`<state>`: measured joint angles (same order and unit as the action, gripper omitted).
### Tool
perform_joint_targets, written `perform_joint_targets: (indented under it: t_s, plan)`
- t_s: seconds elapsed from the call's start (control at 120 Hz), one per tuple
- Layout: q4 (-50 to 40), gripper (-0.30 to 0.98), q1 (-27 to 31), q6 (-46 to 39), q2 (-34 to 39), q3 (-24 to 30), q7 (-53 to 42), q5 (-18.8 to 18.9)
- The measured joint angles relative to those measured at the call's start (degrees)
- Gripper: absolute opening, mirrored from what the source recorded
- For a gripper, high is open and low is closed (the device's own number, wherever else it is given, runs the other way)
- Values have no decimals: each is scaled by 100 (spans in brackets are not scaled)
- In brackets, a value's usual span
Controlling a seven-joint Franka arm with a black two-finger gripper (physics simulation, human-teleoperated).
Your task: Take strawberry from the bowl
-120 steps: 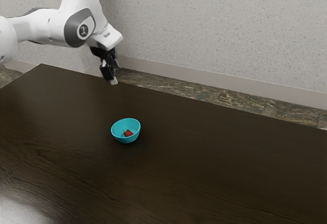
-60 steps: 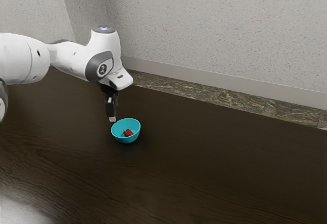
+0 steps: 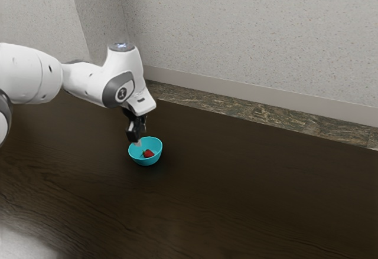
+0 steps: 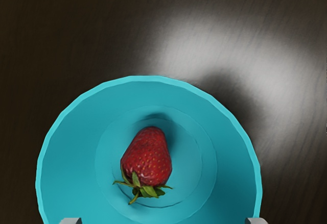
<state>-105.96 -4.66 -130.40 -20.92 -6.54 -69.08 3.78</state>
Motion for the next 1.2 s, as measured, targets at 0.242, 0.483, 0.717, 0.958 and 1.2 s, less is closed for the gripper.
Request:
perform_joint_targets:
  t_s: [0.242, 0.483, 0.717, 0.958, 1.2]
  plan:
    - [-142, 35, 7, -360, -185, 11, -237, 1]
    - [90, 36, 9, -562, -520, 12, -484, 1]
    - [160, 36, 9, -623, -744, 13, -691, -12]
    - [170, 35, 9, -675, -856, 13, -872, -24]
    - [171, 29, 11, -709, -931, 12, -992, -66]
